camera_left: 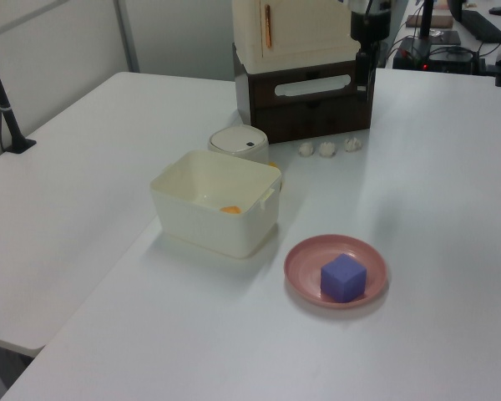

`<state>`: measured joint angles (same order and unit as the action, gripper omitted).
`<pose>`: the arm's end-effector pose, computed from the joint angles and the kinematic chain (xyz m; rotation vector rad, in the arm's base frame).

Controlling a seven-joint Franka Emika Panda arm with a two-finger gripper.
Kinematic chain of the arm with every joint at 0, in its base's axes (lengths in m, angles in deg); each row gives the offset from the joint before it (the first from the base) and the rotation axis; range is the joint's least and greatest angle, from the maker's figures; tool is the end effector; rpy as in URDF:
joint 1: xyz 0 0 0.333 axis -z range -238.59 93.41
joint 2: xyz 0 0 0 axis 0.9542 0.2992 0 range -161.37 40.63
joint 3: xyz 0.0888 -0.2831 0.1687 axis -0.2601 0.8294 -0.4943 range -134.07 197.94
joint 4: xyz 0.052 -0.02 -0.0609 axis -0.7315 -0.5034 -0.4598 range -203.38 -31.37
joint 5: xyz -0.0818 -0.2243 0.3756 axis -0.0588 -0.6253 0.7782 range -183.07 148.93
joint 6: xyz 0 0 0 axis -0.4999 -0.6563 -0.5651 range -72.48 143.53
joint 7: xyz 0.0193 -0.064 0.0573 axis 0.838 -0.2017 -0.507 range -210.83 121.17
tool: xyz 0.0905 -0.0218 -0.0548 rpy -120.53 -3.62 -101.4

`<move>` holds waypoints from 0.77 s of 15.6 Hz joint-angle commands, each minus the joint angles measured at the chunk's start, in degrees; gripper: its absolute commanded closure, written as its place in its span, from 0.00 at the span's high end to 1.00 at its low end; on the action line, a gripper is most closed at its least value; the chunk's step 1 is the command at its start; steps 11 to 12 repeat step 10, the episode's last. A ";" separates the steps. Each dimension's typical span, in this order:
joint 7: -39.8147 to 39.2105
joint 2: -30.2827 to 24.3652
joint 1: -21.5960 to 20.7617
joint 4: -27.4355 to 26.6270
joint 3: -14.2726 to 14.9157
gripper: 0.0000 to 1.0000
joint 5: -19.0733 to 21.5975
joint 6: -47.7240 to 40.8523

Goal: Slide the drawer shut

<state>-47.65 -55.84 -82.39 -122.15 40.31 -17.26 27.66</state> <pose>0.6415 0.0186 0.5696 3.1247 0.1174 -0.0037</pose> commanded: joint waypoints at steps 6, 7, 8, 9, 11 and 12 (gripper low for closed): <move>-0.53 -1.64 0.30 -1.12 0.24 1.00 0.89 -2.81; -0.17 -1.64 0.30 -1.11 0.24 1.00 0.80 -2.72; -0.08 -1.64 0.30 -1.11 0.24 1.00 0.89 -2.72; -0.08 -1.72 0.30 -1.11 0.24 1.00 0.80 -2.72; -0.08 -1.72 0.30 -1.11 0.24 1.00 0.80 -2.81; -0.08 -1.72 0.30 -1.11 0.24 1.00 0.80 -2.81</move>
